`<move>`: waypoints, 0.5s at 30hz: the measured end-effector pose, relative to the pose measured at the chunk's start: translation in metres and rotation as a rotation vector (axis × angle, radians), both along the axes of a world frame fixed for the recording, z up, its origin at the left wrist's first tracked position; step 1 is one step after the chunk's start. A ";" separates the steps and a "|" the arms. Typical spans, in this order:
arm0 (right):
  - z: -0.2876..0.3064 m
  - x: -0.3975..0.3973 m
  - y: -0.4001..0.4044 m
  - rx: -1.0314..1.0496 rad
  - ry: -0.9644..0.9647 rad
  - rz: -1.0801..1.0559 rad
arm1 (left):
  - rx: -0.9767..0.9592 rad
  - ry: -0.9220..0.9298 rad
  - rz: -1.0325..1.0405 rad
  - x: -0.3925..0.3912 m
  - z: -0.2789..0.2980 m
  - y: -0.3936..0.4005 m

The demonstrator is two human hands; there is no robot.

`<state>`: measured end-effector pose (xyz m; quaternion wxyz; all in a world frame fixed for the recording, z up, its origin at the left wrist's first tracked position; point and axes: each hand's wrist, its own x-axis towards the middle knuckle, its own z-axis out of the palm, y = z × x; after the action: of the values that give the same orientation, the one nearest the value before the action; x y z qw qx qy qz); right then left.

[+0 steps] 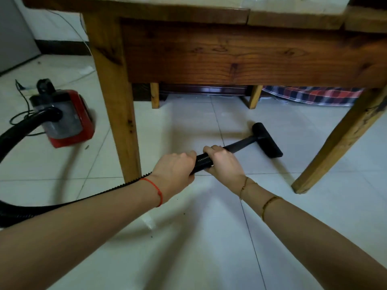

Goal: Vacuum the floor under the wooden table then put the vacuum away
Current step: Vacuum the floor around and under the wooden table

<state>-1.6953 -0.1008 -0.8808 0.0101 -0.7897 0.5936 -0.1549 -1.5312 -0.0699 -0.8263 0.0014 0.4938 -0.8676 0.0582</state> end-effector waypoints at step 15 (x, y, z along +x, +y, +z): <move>0.034 0.129 0.013 0.025 -0.054 0.443 | 0.029 -0.025 0.265 0.120 0.035 0.063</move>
<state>-1.5661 -0.0875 -0.8466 0.0697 -0.8962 0.4069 -0.1625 -1.4112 -0.0066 -0.7917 -0.0241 0.6033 -0.7955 0.0516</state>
